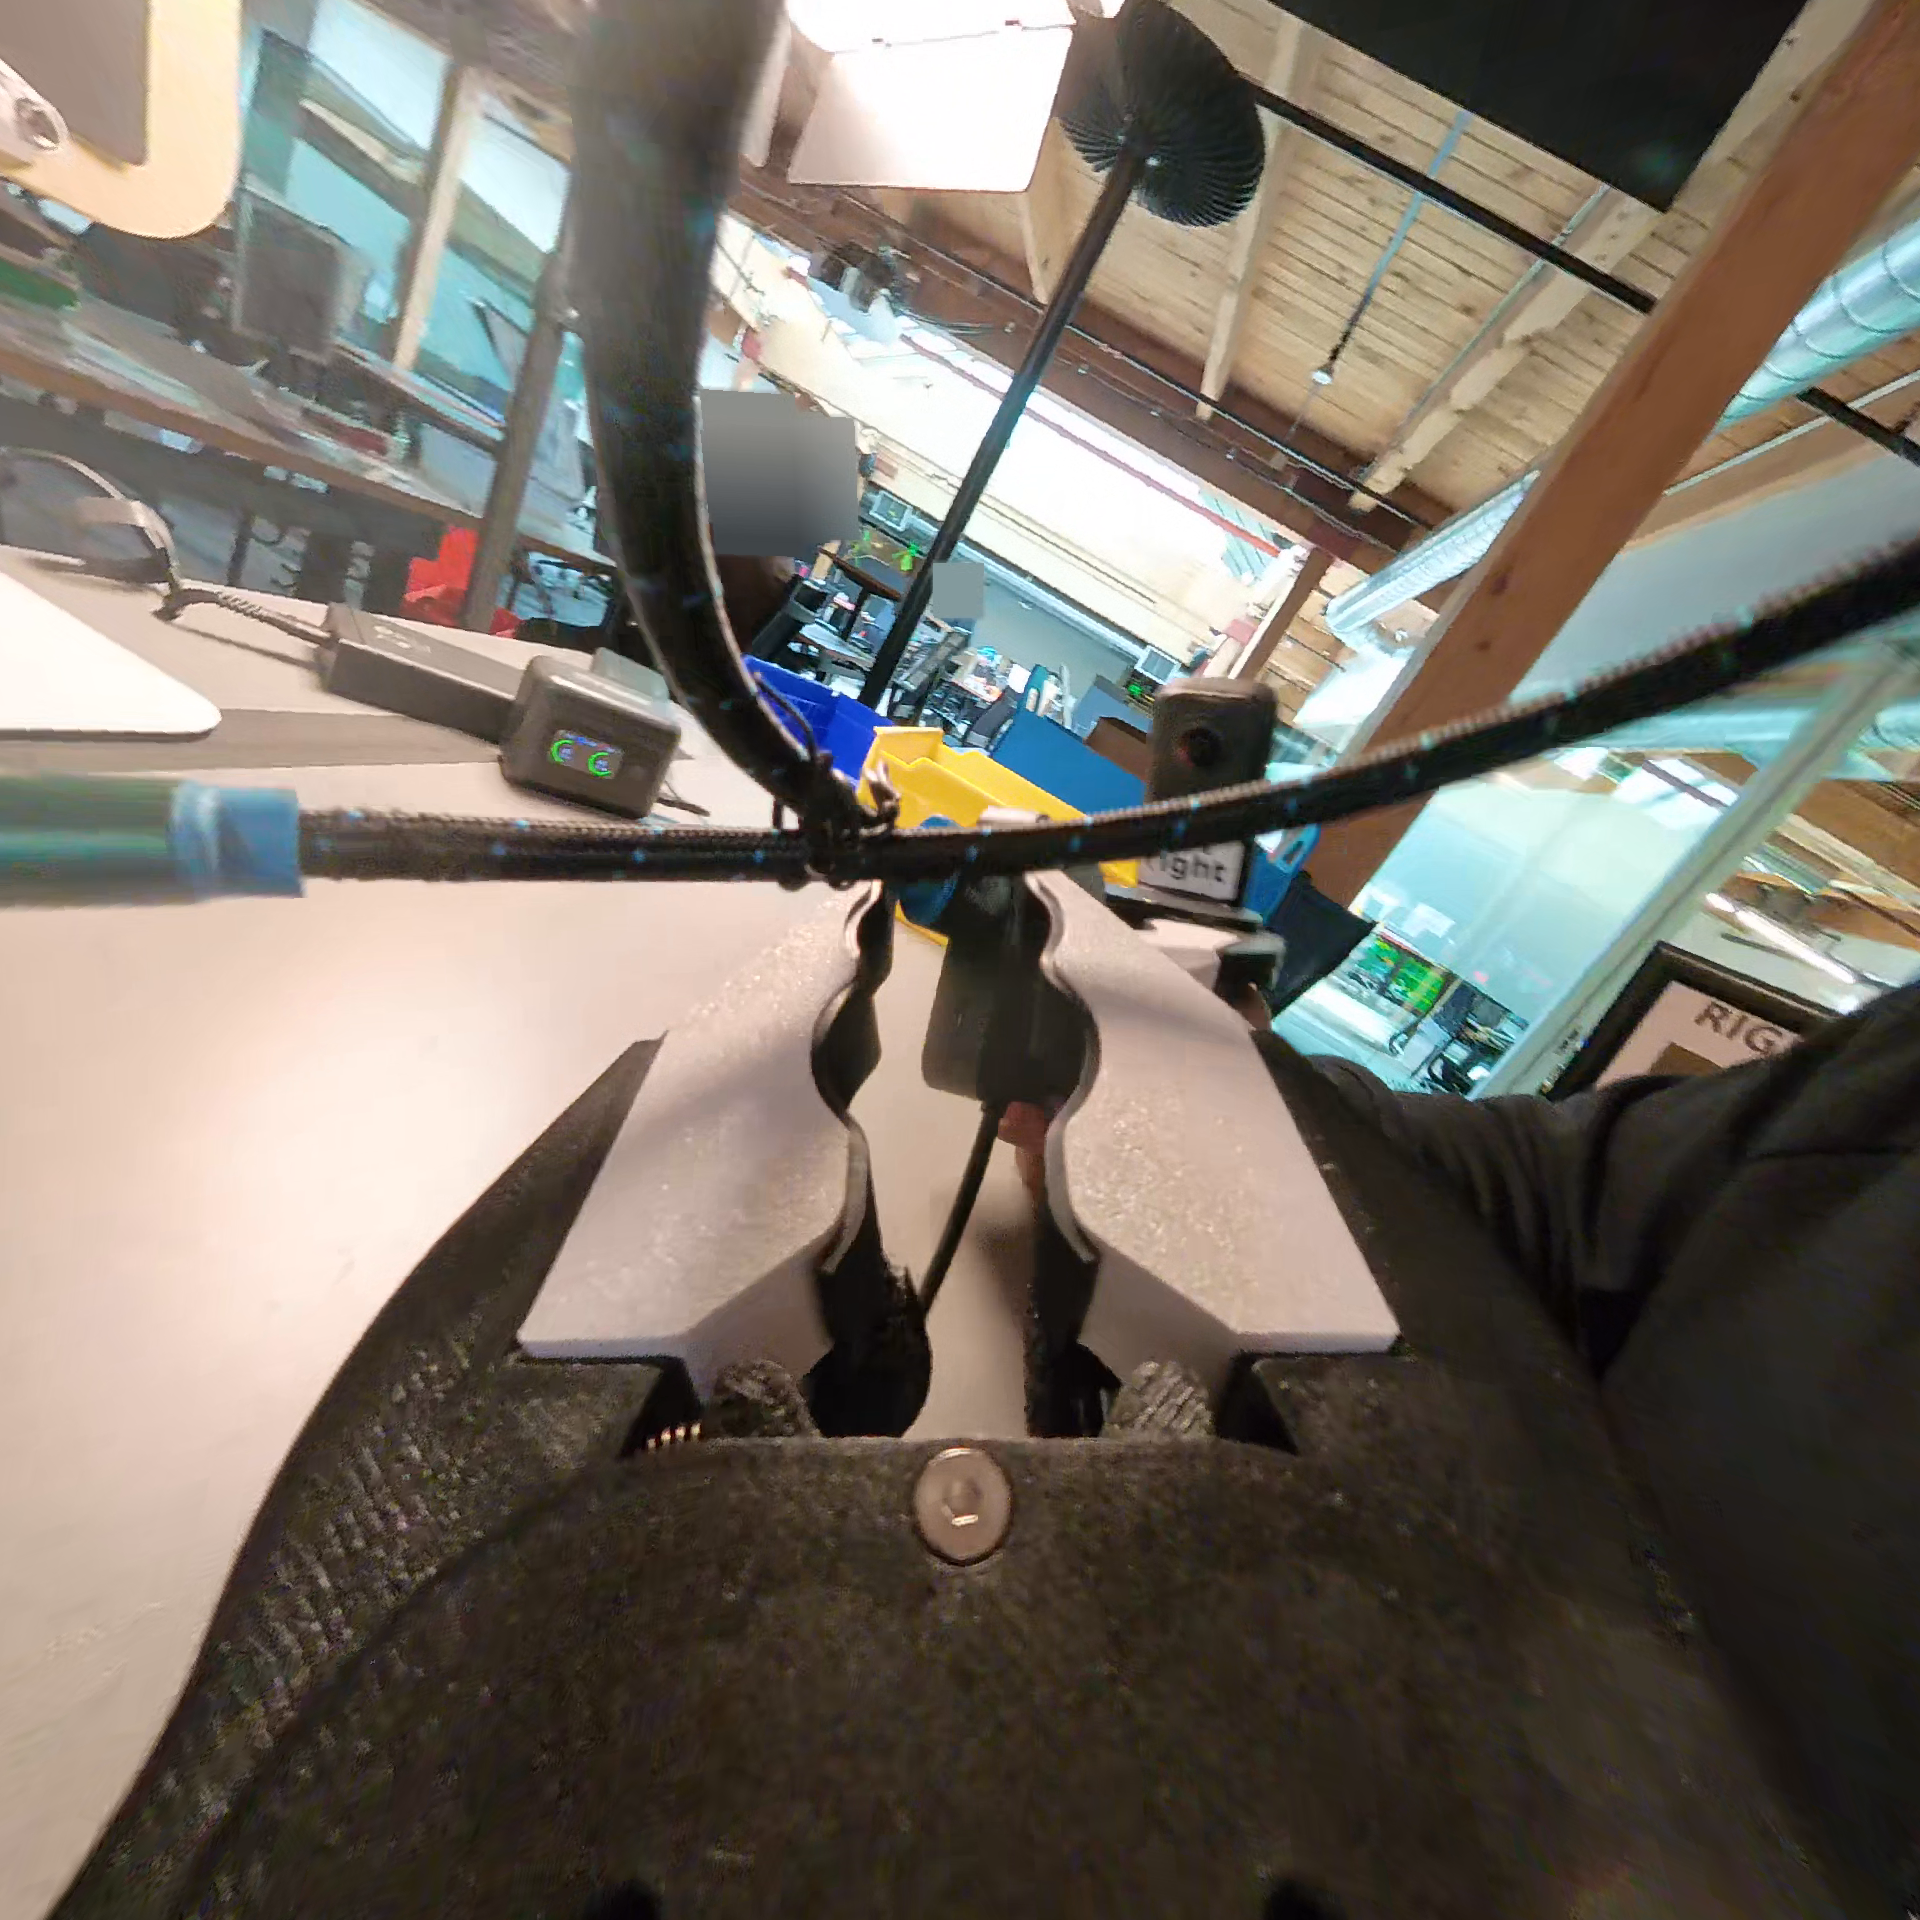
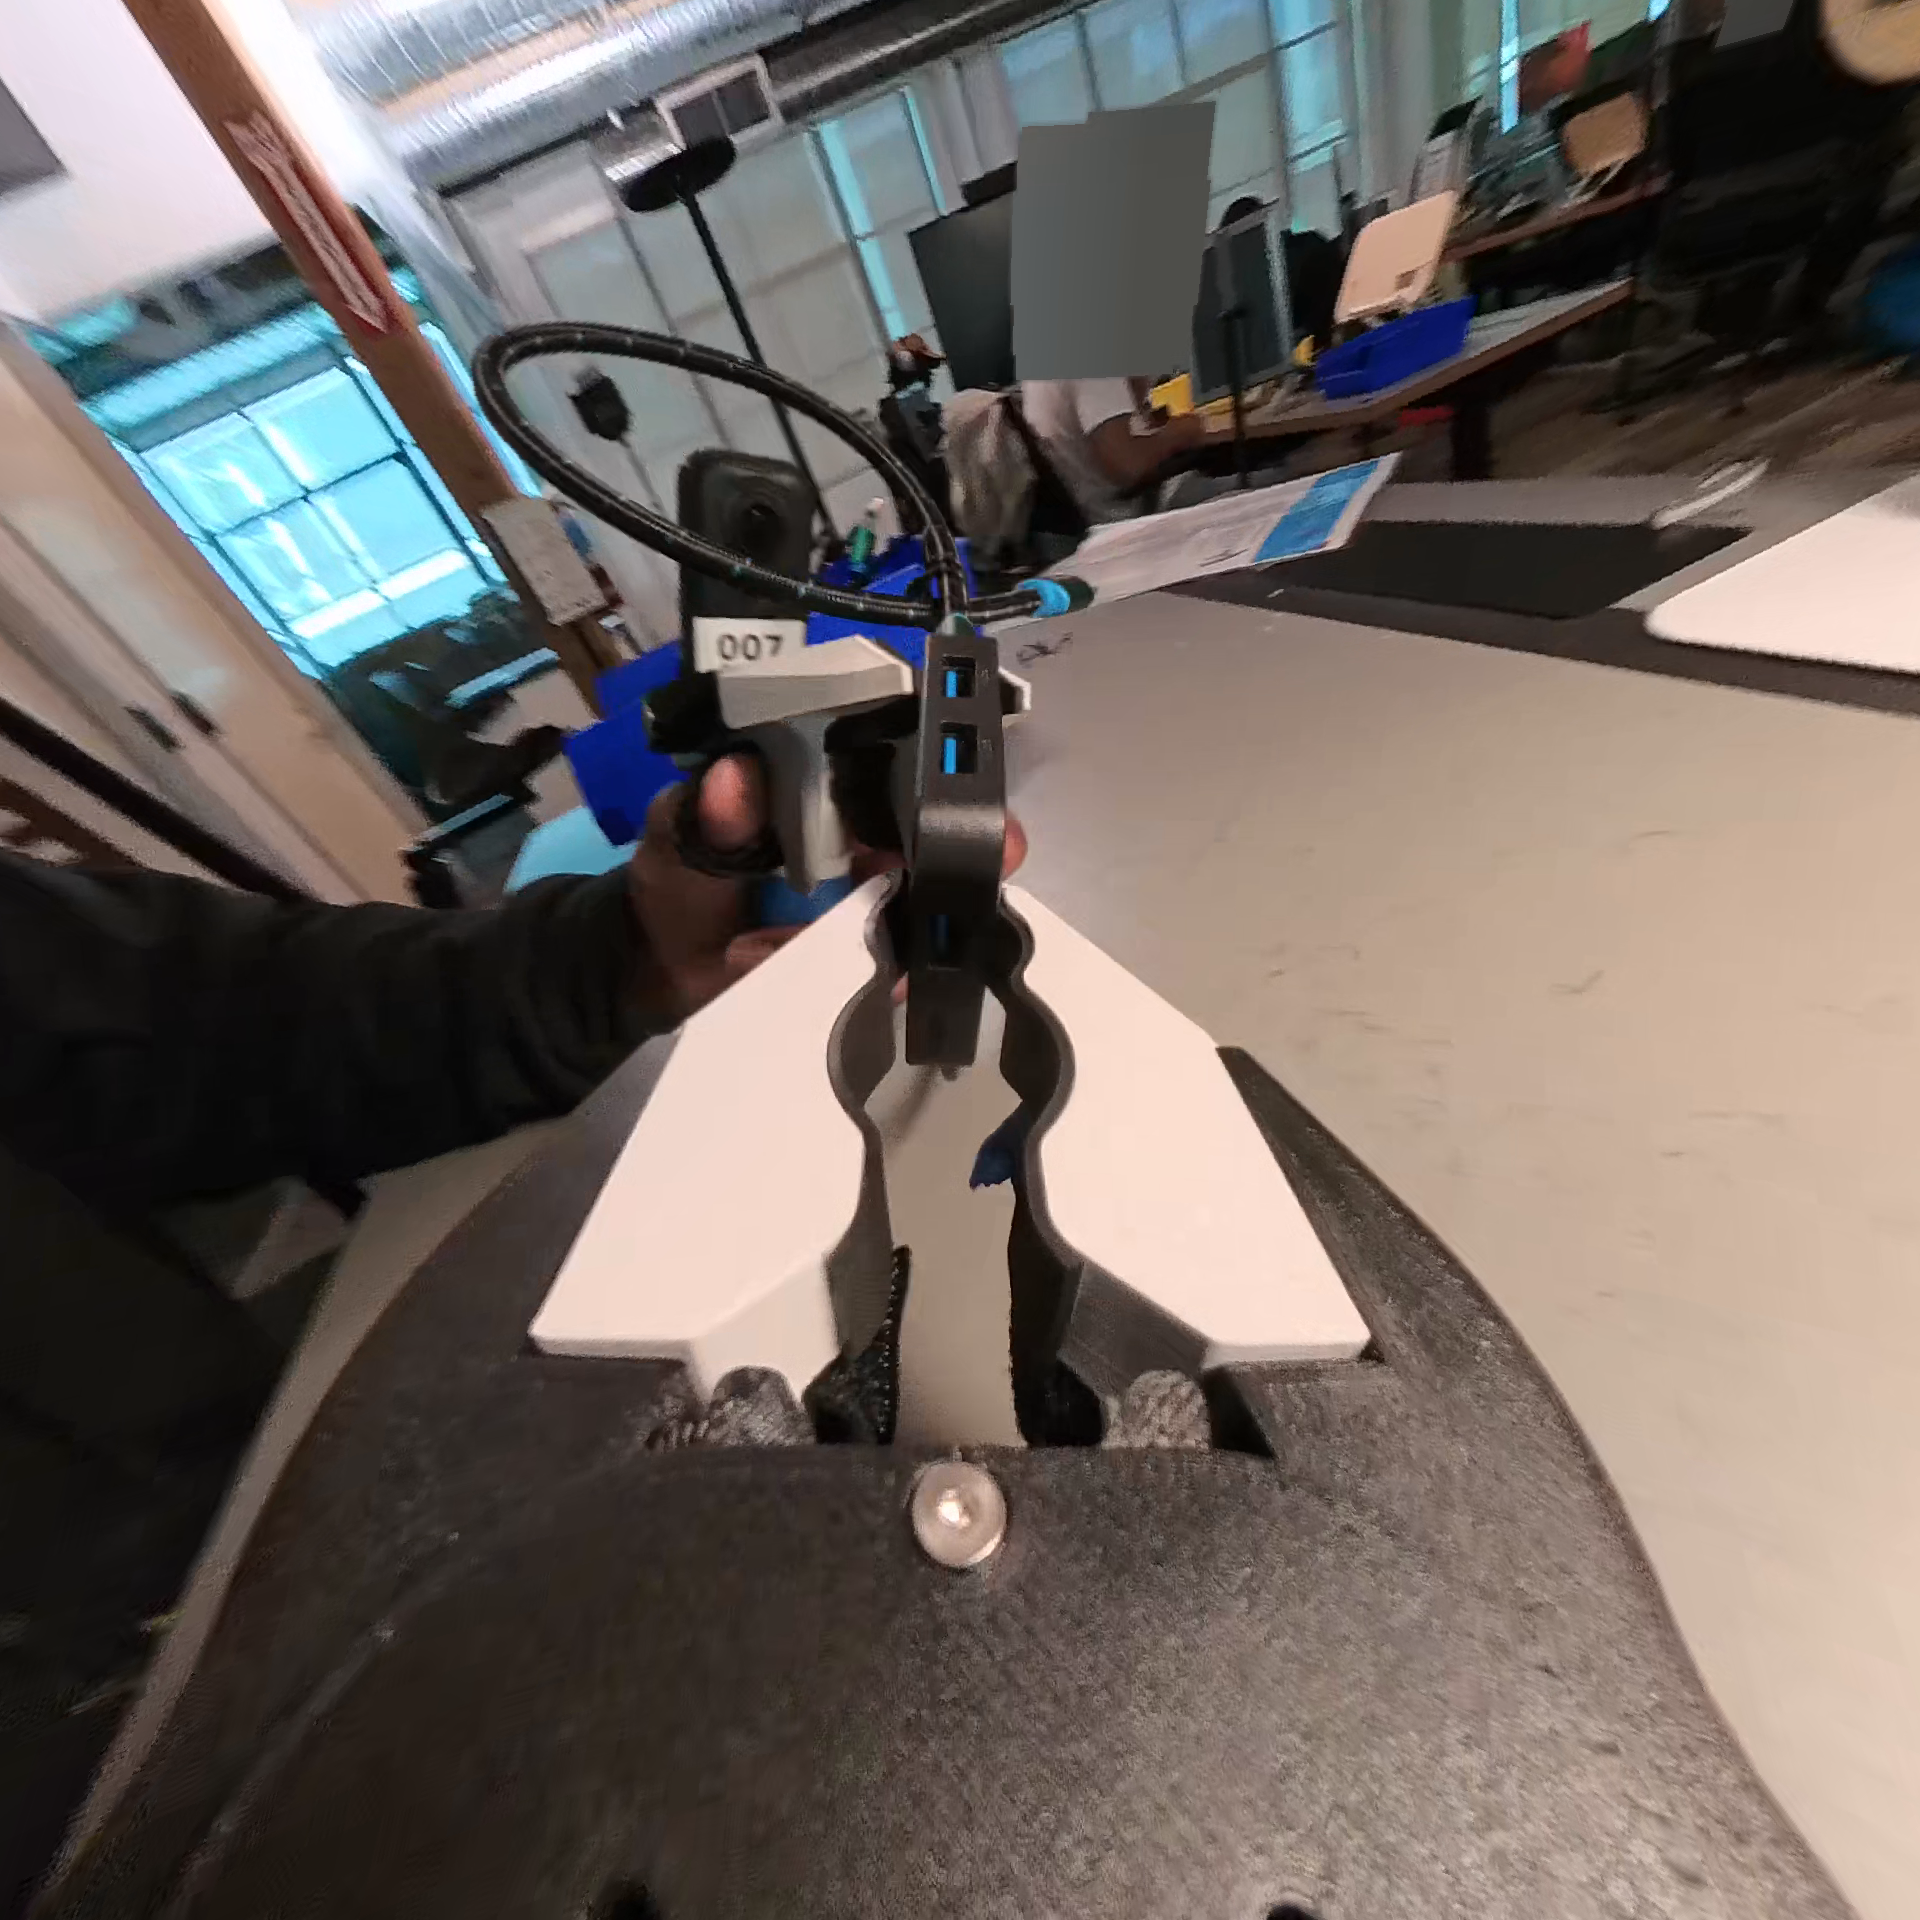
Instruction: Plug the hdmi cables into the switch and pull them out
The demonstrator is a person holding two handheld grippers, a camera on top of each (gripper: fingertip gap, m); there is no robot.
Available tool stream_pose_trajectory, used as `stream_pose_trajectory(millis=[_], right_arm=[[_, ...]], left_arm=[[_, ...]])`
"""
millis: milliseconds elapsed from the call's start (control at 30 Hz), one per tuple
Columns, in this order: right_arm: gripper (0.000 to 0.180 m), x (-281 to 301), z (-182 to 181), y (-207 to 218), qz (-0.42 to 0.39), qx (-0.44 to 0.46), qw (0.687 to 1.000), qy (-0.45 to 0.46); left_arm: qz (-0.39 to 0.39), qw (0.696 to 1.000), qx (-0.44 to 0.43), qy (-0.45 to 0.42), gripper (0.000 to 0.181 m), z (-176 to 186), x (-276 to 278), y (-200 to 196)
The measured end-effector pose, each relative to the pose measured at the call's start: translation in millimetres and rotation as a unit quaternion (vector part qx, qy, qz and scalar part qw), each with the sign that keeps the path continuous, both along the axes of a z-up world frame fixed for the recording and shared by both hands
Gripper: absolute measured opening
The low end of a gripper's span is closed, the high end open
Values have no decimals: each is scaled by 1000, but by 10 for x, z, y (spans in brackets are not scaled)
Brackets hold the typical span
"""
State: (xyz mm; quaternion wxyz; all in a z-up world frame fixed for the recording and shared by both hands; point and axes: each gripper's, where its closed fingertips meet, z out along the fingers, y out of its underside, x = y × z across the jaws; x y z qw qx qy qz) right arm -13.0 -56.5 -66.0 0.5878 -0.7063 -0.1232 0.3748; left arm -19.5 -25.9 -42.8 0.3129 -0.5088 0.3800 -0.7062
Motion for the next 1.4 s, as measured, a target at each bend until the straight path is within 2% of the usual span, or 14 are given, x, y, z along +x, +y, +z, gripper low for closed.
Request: stream_pose_trajectory(millis=[67, 200, 333, 400, 467, 500, 633, 733, 1000, 1067, 1400], right_arm=[[14, -6, -2, -43, 37, -28, 998, 33], [14, -29, -75, -82, 72, -56, 995, 43], [16, 62, -168, -4, 44, -66, 997, 19], [27, 187, -263, 101, -16, -65, 998, -23], [49, 261, -267, 151, -59, -42, 995, -72], [53, 288, -247, 166, -82, -22, 991, -108], [81, 368, -247, 229, -168, 42, 945, -277], [92, 305, -287, 234, -181, 73, 916, -350], [95, 207, -351, 219, -183, 115, 866, -452], [85, 264, -383, 225, -188, 113, 852, -476], [83, 207, -385, 141, -122, 155, 850, -489]], left_arm=[[-21, 1000, 10, -6, 22, 3, -35, -39], [-46, 999, -2, 6, 19, -51, -29, -93], [-28, 999, -26, 31, 16, -146, 23, -37], [13, 998, -41, 49, 10, -206, 58, 40], [55, 994, -69, 62, 12, -246, 60, 142], [76, 992, -77, 72, 11, -274, 50, 197], [102, 986, -116, 68, 12, -256, -1, 325], [96, 984, -134, 74, 12, -281, 12, 312], [49, 986, -133, 84, 11, -287, 123, 6], [50, 987, -119, 94, 11, -302, 138, -23], [9, 988, -24, 151, 18, -386, 94, -139]])
